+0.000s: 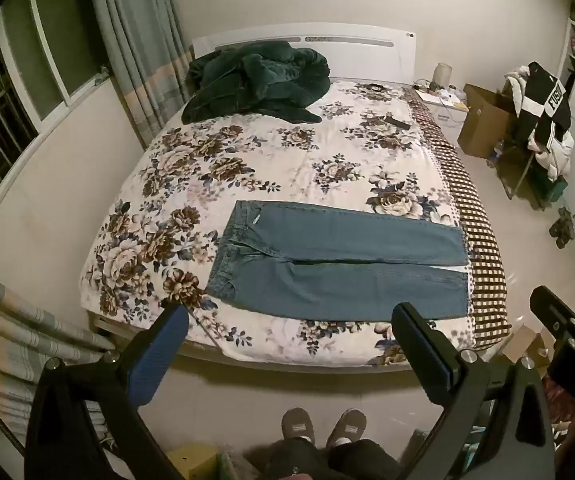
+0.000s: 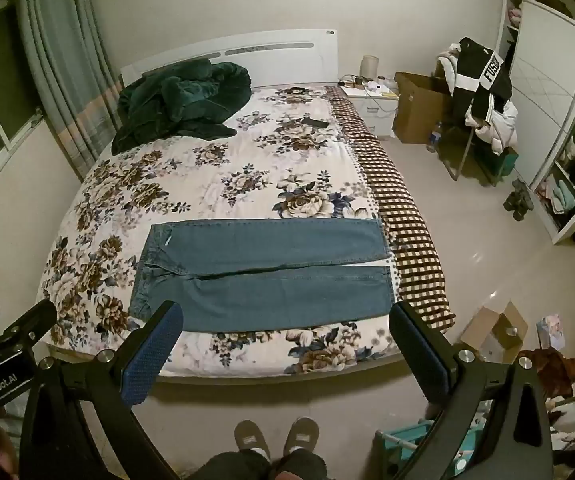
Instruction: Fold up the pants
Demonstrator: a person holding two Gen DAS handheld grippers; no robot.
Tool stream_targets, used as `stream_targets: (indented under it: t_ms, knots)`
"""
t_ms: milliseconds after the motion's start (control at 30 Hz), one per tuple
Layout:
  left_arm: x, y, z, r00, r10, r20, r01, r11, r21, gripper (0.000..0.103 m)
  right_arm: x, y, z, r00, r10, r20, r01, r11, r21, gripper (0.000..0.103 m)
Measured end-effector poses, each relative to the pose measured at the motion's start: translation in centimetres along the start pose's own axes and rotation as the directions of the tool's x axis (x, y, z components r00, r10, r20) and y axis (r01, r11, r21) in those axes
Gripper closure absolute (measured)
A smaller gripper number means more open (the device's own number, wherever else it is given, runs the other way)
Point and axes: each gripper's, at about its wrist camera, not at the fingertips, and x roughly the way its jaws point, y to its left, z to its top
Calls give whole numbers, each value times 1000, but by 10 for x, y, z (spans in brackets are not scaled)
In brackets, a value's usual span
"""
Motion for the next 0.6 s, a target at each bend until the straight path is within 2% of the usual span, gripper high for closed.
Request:
stream_targets:
  t_ms: [600]
  knots:
    - [-6,-8,12,1000,-7,19,7,1000,-7,0,0,0,0,1000,-8,14,8,1000,-5,0]
